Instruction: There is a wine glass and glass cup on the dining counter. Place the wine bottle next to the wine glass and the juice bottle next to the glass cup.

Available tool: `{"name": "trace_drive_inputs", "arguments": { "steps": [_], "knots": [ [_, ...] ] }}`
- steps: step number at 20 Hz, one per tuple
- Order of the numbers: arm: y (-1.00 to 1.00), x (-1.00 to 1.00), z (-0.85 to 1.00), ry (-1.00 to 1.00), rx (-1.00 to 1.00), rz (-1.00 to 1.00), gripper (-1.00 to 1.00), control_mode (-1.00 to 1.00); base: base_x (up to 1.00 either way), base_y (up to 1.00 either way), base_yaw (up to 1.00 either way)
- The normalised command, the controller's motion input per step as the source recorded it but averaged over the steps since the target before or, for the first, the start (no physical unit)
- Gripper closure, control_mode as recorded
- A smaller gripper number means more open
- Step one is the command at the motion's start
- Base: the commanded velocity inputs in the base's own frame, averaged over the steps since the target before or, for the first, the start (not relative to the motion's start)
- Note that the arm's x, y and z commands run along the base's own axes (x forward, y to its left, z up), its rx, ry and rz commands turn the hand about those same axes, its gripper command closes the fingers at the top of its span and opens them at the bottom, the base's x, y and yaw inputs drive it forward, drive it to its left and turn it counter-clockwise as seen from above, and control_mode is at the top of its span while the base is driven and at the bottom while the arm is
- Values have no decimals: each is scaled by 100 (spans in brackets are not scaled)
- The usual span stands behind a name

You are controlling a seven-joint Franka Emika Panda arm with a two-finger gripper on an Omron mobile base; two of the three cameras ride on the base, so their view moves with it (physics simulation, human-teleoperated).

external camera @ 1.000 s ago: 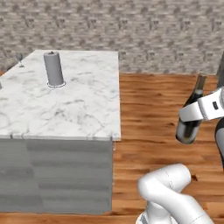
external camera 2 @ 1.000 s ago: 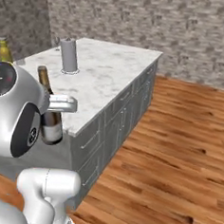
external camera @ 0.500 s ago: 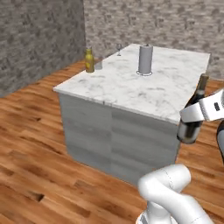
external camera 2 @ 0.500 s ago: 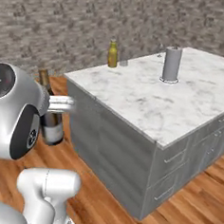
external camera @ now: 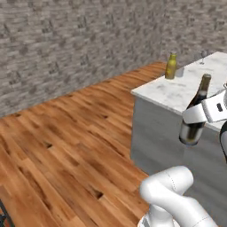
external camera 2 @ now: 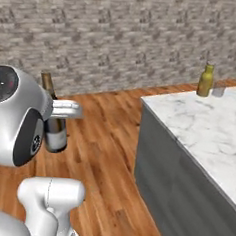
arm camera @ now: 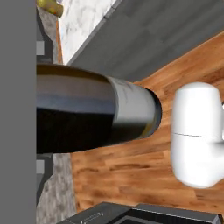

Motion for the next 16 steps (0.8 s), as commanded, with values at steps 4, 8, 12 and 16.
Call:
{"name": "trace_drive_inputs", "arguments": {
  "steps": [4,8,12,16],
  "knots": [
    [0,0,0,0,0,0,100,100,100,31,31],
    [0,0,0,0,0,0,100,100,100,28,24],
    [0,0,0,0,0,0,100,100,100,16,17],
    [0,0,0,0,0,0,100,100,100,0,1]
  ]
}}
